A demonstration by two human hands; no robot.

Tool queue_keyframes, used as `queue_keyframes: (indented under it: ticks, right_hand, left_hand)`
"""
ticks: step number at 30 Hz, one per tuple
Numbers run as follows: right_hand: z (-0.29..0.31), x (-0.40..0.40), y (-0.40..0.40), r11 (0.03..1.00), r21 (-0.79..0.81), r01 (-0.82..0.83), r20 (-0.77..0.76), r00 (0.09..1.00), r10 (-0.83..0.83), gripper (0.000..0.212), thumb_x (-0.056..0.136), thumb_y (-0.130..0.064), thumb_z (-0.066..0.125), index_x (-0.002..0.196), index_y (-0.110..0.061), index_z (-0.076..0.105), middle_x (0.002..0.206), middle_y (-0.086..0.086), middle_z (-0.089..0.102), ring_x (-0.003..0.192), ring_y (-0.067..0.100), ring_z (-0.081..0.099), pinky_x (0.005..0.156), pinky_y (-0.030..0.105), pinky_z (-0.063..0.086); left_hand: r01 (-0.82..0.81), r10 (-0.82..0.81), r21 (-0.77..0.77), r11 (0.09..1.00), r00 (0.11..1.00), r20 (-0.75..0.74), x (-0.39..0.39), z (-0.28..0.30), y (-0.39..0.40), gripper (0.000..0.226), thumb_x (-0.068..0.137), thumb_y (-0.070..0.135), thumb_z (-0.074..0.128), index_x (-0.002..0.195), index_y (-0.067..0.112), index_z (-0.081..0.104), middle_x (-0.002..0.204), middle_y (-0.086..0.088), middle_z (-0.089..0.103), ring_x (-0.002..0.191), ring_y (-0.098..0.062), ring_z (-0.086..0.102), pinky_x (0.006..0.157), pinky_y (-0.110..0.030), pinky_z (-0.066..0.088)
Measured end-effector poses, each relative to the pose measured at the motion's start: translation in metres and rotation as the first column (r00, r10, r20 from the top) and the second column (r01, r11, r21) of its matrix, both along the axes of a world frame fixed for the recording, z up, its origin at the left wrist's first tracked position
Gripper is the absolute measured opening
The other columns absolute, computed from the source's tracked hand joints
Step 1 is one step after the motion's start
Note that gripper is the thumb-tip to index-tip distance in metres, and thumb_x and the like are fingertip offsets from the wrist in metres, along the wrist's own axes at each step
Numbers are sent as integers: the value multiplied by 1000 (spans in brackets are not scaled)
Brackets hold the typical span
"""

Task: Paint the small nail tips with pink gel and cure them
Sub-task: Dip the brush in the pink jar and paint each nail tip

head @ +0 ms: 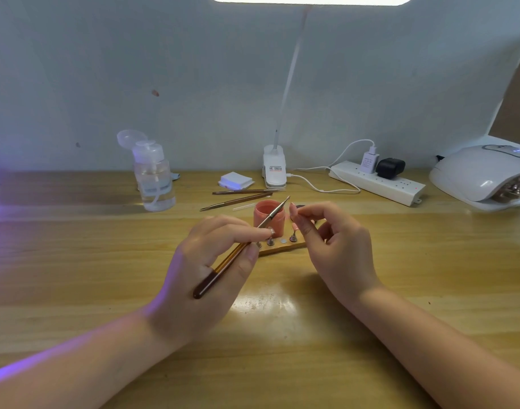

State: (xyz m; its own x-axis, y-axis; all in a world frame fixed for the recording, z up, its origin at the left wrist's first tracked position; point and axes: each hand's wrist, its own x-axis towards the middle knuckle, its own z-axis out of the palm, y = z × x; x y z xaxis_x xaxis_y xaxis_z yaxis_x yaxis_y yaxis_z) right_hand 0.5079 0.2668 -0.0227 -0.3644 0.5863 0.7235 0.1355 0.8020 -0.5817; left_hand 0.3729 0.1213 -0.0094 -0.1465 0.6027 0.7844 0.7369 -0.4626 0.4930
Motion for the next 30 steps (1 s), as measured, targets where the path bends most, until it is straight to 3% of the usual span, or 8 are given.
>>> queue_keyframes:
  ticks: [4, 13, 19, 30]
  right_hand:
    - [0, 0, 0, 1000, -5, -5, 4, 1000, 5, 9, 87, -15, 70, 96, -14, 71, 79, -11, 67, 53, 10, 49, 54, 20, 38]
    - [-1, 0, 1, 999, -23, -32, -14, 999, 32, 8, 88, -19, 69, 95, -16, 70, 78, -13, 67, 51, 14, 50, 50, 31, 43]
    - [-2, -1, 1, 999, -28, -38, -23, 999, 38, 9, 87, -17, 70, 95, -20, 69, 78, -15, 67, 52, 16, 50, 49, 31, 43]
    - [-3, -1, 2, 999, -15, -43, -30, 999, 42, 9, 88, -18, 69, 96, -21, 70, 77, -14, 67, 49, 14, 48, 47, 28, 41]
  left_hand:
    - [26, -25, -40, 999, 999, 21, -1, -2, 1, 21, 89, 21, 55, 104, 17, 69, 97, 4, 67, 98, -17, 63, 84, -39, 50]
    - [0, 1, -13, 1000, 998, 58, 1, 1, 0, 19, 91, 23, 51, 104, 27, 65, 98, 22, 64, 96, -10, 62, 85, -25, 44]
    - [35, -33, -47, 998, 998, 54, 2, 0, -1, 18, 91, 23, 52, 104, 25, 65, 99, 9, 68, 99, -18, 64, 84, -36, 49]
    - [13, -5, -79, 997, 995, 98, 2, 0, -2, 20, 91, 27, 50, 105, 25, 65, 99, 9, 69, 100, -18, 64, 85, -29, 48]
